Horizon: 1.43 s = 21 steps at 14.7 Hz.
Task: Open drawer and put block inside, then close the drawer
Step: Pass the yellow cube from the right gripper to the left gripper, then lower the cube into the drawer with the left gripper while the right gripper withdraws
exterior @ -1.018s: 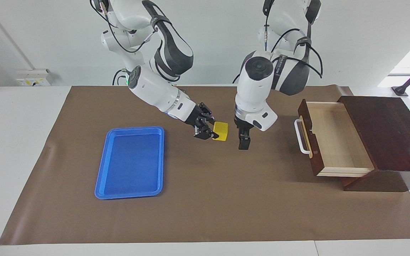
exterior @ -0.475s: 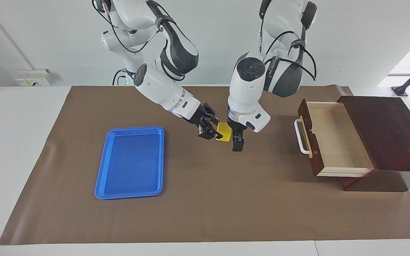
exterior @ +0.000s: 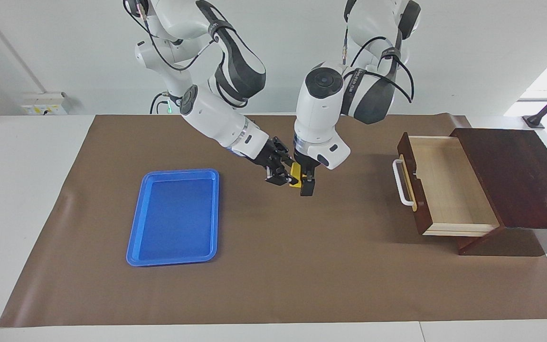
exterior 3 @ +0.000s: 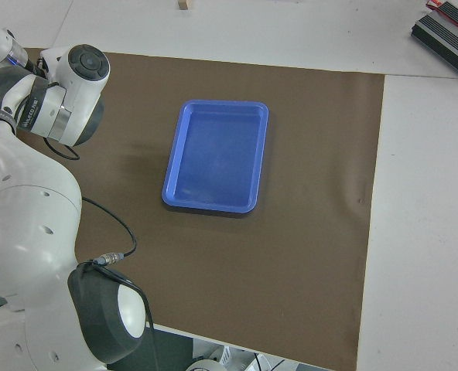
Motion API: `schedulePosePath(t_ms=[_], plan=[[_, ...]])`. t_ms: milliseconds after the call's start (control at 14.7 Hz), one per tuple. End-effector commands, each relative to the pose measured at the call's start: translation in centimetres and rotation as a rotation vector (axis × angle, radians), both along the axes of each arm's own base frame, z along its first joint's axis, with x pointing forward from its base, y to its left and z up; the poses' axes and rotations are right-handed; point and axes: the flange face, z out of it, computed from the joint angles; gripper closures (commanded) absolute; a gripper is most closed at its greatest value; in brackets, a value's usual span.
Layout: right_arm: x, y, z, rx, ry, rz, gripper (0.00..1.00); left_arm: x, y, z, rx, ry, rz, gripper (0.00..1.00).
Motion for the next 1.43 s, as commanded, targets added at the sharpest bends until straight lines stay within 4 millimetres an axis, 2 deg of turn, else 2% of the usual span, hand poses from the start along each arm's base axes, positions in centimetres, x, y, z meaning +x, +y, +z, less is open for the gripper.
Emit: schedulePosePath(t_ms=[0,68,136,204,407,543,882,950,1221,1357], plan=[[0.0,0.1,0.1,0.001,0.0,0.002,1.0,-0.8,0.8,0.5,0.005,0.018,0.01,0.0],[0.0,0.1,0.1,0.001,0.0,0.002,1.0,-0.8,1.1,0.4,0.008,0.023,0.008,0.01],[0.0,0.1,0.1,0.001,0.0,0.002,1.0,-1.0,1.3,0.4,0.01,0.026,0.005,0.11],[0.1,0.1,0.1,0.001,0.001,0.001,1.0,-1.2,1.3,0.1,0.014,0.032,-0.004,0.23],[0.1,0.1,0.2,0.001,0.001,0.002,1.0,-1.7,1.1,0.2,0.014,0.032,-0.014,0.74],[0.1,0.1,0.2,0.001,0.001,0.002,1.0,-1.8,1.1,0.1,0.015,0.034,-0.033,1.0],[0.0,0.1,0.4,0.005,0.007,-0.005,1.0,-1.7,1.2,0.3,0.005,0.038,-0.029,1.0],[-0.1,0.0,0.6,0.007,0.034,-0.032,0.01,-1.7,1.2,0.3,0.004,0.038,-0.027,1.0],[-0.2,0.1,0.8,0.006,0.044,-0.039,0.0,-1.6,1.5,0.5,0.003,0.037,-0.022,1.0],[-0.2,0.0,0.9,0.005,0.044,-0.04,0.0,-1.0,3.0,1.1,0.005,0.039,-0.011,1.0]])
